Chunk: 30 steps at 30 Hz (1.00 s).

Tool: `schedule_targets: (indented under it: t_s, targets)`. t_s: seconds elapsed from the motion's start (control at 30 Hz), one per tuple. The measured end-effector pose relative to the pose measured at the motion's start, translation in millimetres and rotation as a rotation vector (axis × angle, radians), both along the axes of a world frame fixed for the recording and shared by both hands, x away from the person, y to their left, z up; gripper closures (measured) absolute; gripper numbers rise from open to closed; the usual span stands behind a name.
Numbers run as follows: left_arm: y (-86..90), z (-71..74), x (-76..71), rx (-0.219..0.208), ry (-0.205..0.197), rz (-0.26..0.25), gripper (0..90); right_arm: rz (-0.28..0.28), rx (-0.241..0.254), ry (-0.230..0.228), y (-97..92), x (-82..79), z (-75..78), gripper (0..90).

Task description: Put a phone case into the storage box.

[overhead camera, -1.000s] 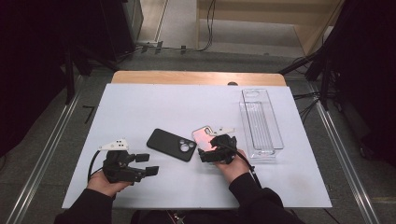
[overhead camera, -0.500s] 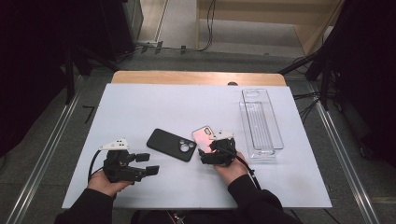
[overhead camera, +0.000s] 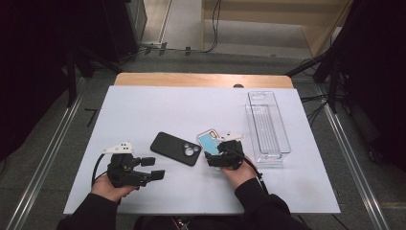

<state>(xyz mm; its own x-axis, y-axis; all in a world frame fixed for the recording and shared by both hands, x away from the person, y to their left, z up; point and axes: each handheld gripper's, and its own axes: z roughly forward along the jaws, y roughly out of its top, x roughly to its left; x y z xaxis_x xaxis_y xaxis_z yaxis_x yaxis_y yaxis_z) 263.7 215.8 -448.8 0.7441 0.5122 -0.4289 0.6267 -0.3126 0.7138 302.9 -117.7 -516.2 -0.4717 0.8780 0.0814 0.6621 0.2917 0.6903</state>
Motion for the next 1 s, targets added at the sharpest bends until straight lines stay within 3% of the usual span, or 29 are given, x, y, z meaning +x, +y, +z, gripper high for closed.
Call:
schedule_targets:
  t_s: [0.2,0.63,1.0]
  targets:
    - [-3.4,1.2,3.2,0.009,0.032,0.004,24.0,-0.001,0.040,-0.017,-3.7,-0.3,13.8,14.4]
    - [-22.7,6.2,12.0,0.026,0.024,0.013,23.9,0.024,0.172,-0.055,-10.4,-9.3,49.0,14.5]
    - [-40.1,16.0,20.3,0.034,0.032,0.014,23.9,0.040,0.228,-0.074,-16.0,-18.1,61.9,14.7]
